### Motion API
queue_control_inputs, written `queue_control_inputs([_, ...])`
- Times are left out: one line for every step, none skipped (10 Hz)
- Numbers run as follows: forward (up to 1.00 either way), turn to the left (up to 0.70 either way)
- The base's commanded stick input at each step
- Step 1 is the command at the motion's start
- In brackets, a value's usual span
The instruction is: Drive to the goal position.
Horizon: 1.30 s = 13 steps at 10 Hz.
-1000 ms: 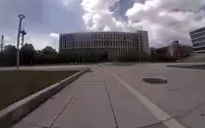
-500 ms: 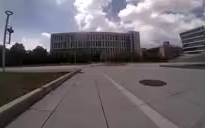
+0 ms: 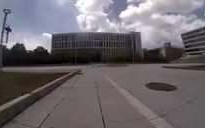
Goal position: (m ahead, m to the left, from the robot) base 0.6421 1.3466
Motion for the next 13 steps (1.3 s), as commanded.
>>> queue_control_inputs([0.70, 0.23])
queue_control_inputs([0.70, 0.03])
queue_control_inputs([0.70, 0.01])
queue_control_inputs([0.70, 0.00])
queue_control_inputs([0.70, 0.00])
queue_control_inputs([0.70, 0.00])
queue_control_inputs([0.70, 0.00])
queue_control_inputs([0.70, 0.00])
queue_control_inputs([0.70, 0.00])
queue_control_inputs([0.70, 0.00])
queue_control_inputs([0.70, 0.00])
queue_control_inputs([0.70, 0.00])
queue_control_inputs([0.70, 0.00])
